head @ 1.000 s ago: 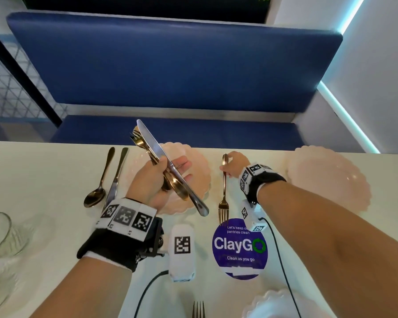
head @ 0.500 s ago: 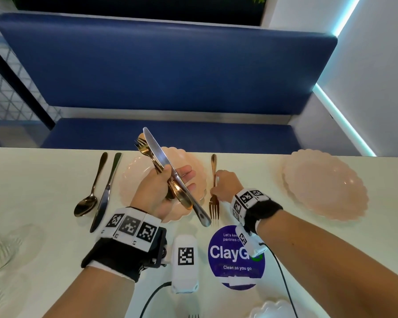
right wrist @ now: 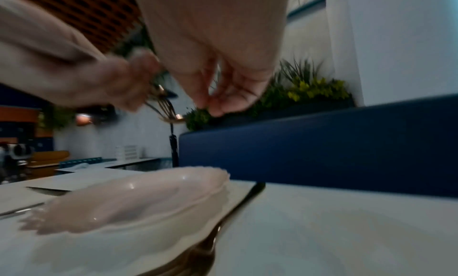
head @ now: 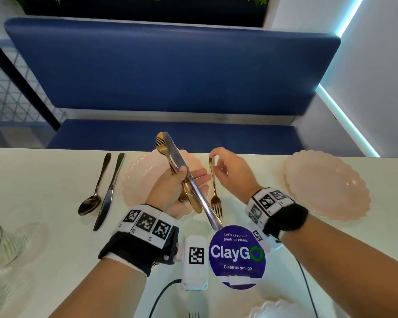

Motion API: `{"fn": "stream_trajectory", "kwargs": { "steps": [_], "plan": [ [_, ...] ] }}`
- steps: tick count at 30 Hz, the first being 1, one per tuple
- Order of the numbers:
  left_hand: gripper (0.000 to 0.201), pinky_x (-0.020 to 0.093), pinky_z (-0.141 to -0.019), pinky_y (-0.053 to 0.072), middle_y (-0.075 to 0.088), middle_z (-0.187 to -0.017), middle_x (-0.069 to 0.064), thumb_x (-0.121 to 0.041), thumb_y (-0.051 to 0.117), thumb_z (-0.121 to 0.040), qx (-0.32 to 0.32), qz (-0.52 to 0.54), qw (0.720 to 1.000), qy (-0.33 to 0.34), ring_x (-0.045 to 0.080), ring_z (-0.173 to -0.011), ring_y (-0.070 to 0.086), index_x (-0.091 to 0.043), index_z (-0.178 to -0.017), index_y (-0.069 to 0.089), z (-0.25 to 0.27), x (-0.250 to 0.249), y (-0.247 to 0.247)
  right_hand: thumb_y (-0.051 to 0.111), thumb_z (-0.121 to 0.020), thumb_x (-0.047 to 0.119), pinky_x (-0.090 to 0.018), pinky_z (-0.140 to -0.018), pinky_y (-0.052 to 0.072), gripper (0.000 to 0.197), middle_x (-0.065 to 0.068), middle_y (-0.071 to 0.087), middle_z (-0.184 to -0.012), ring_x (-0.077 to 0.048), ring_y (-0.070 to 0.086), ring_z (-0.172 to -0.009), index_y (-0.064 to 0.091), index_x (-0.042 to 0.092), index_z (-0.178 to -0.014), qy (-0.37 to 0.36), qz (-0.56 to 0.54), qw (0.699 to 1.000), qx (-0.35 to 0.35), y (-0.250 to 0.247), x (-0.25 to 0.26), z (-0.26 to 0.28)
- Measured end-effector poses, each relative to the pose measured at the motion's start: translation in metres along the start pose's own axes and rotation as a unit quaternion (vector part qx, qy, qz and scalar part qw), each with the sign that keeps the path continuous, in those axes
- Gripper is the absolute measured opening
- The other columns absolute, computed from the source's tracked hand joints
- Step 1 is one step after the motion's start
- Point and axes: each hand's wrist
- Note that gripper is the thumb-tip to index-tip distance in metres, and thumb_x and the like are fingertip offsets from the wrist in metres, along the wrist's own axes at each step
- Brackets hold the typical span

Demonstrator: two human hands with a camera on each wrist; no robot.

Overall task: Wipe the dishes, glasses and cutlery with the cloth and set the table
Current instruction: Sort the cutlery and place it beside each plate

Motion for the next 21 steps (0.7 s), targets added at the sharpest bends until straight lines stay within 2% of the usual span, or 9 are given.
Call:
{"fn": "stream_trajectory", "kwargs": {
  "steps": [2,4,6,8,10,14,17,19,21],
  "plan": [
    [0.046,0.041,-0.108,0.037,0.068,-0.096,0.013,-0.033,0.029,-0.101,0.01,-0.002,1.0,-0.012,0.028,-0.112,0.056,-0.001,-0.093,0.062,0.002,-0.004,0.006,0.057,-0.087,0.003,-0.009,-0.063,0.04,0.018,-0.004,0.058,-0.091,-0.009,0.051,-0.073,0.062,0.011,-0.102,-0.135,-0.006,0.991,0.002,-0.022,0.007,0.012],
    [0.047,0.043,-0.099,0.041,0.072,-0.086,0.012,-0.032,0.029,-0.101,0.009,-0.001,1.0,-0.026,0.028,-0.103,0.06,-0.002,-0.089,0.063,0.002,-0.005,0.01,0.061,-0.08,-0.001,-0.009,-0.064,0.042,0.023,-0.007,0.059,-0.094,-0.01,0.051,-0.077,0.067,0.013,-0.098,-0.231,0.02,0.972,0.041,-0.038,0.007,0.027],
    [0.046,0.043,-0.092,0.044,0.071,-0.096,0.013,-0.033,0.028,-0.101,0.012,0.007,0.999,-0.03,0.028,-0.1,0.062,-0.002,-0.102,0.063,-0.001,-0.003,0.016,0.063,-0.078,0.001,-0.015,-0.069,0.046,0.026,-0.011,0.063,-0.101,-0.014,0.051,-0.09,0.071,0.015,-0.099,-0.293,0.042,0.952,0.078,-0.045,0.003,0.04],
    [0.045,0.046,-0.097,0.044,0.07,-0.106,0.013,-0.032,0.029,-0.101,0.008,0.02,0.999,-0.039,0.028,-0.103,0.063,-0.003,-0.115,0.059,-0.003,0.002,0.027,0.065,-0.078,0.007,-0.019,-0.073,0.048,0.022,-0.014,0.066,-0.105,-0.015,0.047,-0.1,0.074,0.014,-0.097,-0.333,0.055,0.938,0.081,-0.049,-0.002,0.05],
    [0.041,0.045,-0.095,0.047,0.073,-0.094,0.014,-0.029,0.031,-0.101,0.006,0.045,0.998,-0.04,0.028,-0.097,0.066,-0.003,-0.117,0.057,-0.003,0.008,0.038,0.062,-0.082,0.015,-0.021,-0.071,0.052,0.018,-0.013,0.068,-0.102,-0.014,0.048,-0.098,0.075,0.012,-0.094,-0.346,0.06,0.935,0.055,-0.057,-0.006,0.058],
    [0.032,0.042,-0.068,0.054,0.069,-0.058,0.016,-0.023,0.033,-0.101,-0.001,0.071,0.996,-0.045,0.026,-0.057,0.068,-0.003,-0.086,0.053,0.002,0.02,0.058,0.05,-0.088,0.016,-0.018,-0.071,0.052,0.025,-0.014,0.064,-0.102,-0.009,0.054,-0.09,0.071,0.008,-0.098,-0.266,-0.017,0.963,-0.032,-0.083,-0.004,0.076],
    [0.029,0.048,-0.057,0.056,0.069,-0.058,0.02,-0.02,0.03,-0.102,-0.01,0.049,0.998,-0.041,0.027,-0.05,0.069,-0.004,-0.084,0.046,0.003,0.029,0.066,0.044,-0.094,0.024,-0.012,-0.064,0.047,0.021,-0.007,0.064,-0.096,0.0,0.056,-0.079,0.06,0.01,-0.097,-0.12,-0.161,0.971,-0.13,-0.118,0.007,0.081],
    [0.029,0.044,-0.052,0.056,0.069,-0.058,0.019,-0.019,0.03,-0.102,-0.012,0.046,0.998,-0.043,0.026,-0.049,0.069,-0.005,-0.082,0.046,0.004,0.034,0.068,0.044,-0.096,0.025,-0.017,-0.058,0.045,0.02,-0.002,0.064,-0.081,-0.004,0.055,-0.065,0.054,0.008,-0.092,-0.02,-0.183,0.967,-0.178,-0.136,0.004,0.073],
    [0.03,0.043,-0.05,0.057,0.069,-0.058,0.018,-0.018,0.031,-0.102,-0.003,0.047,0.998,-0.044,0.026,-0.05,0.069,-0.005,-0.08,0.047,0.005,0.037,0.071,0.048,-0.096,0.023,-0.024,-0.057,0.046,0.018,-0.006,0.062,-0.072,-0.005,0.055,-0.06,0.05,0.009,-0.085,0.058,-0.148,0.971,-0.176,-0.142,-0.012,0.061]
  ]
}}
Point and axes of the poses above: each hand's wrist, its own z-axis away from the middle knuckle, its own y-axis out of the palm, x = y × z
